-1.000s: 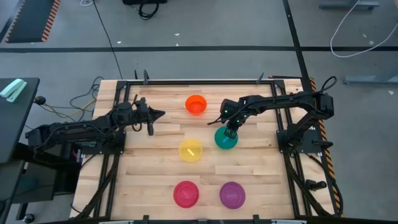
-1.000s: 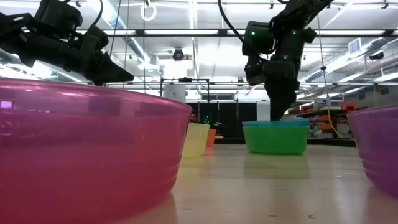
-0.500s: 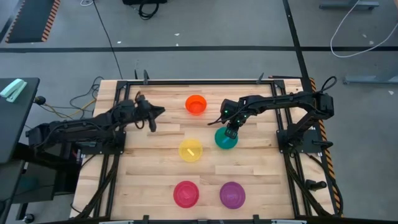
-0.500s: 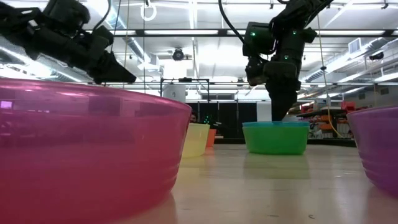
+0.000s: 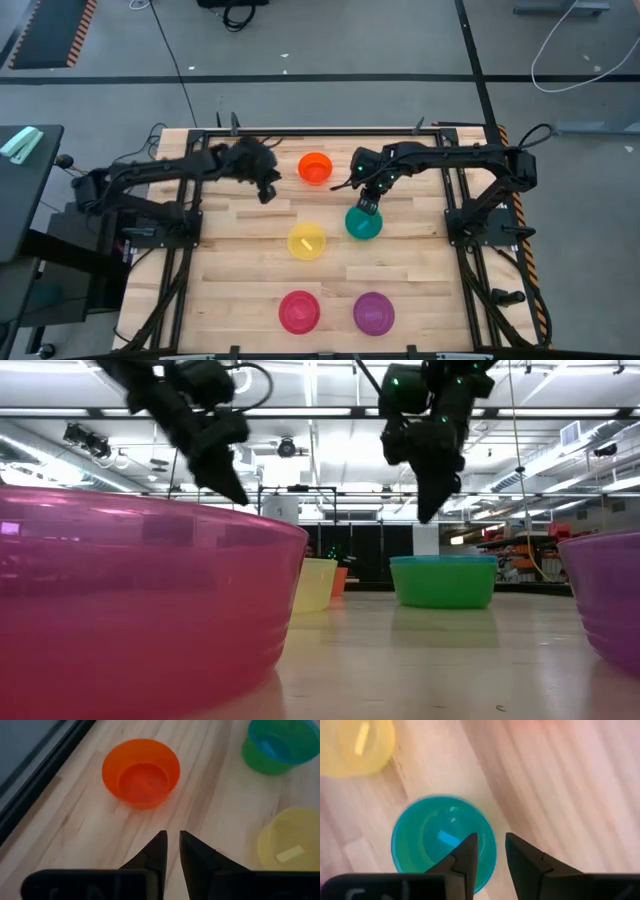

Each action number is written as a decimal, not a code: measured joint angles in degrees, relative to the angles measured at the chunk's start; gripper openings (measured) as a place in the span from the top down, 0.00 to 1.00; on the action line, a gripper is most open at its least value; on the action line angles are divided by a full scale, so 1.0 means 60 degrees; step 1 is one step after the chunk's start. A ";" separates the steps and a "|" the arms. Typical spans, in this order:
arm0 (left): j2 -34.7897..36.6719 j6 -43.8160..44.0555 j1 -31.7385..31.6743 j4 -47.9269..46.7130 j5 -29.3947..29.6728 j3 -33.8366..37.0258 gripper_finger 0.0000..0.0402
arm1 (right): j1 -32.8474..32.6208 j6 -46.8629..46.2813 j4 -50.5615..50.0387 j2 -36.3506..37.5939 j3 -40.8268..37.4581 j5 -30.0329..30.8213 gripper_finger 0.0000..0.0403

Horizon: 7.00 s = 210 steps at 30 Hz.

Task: Nest bowls inside each other
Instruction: Stack the orange bowl on the yellow bowl, then stack the right stacked bowls on the orange bowl

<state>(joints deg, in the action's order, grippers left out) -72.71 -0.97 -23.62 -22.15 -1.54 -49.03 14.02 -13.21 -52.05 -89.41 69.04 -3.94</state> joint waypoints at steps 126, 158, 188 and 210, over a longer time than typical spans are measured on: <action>-0.7809 0.0680 0.5994 -0.8689 0.0896 -1.0414 0.98 | -0.3996 -0.2550 0.0103 0.3209 -0.2663 0.2475 0.74; -0.7813 0.3365 0.6584 -0.4300 0.2235 -0.7381 0.96 | -0.3993 -0.2091 0.0160 0.3209 -0.2663 0.2433 0.74; -0.7810 0.4299 0.6474 -0.4982 0.3030 -0.8485 0.79 | -0.2672 -0.1003 -0.0060 0.3209 -0.2663 0.1773 0.74; -0.5944 0.3537 0.4656 -0.6484 0.4161 -0.8489 0.83 | -0.0040 -0.0043 0.0995 0.1756 -0.2652 -0.0913 0.74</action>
<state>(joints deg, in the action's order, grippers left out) -108.38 20.25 4.32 -61.06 23.42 -99.96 13.78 -13.47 -46.08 -78.87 53.12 -9.42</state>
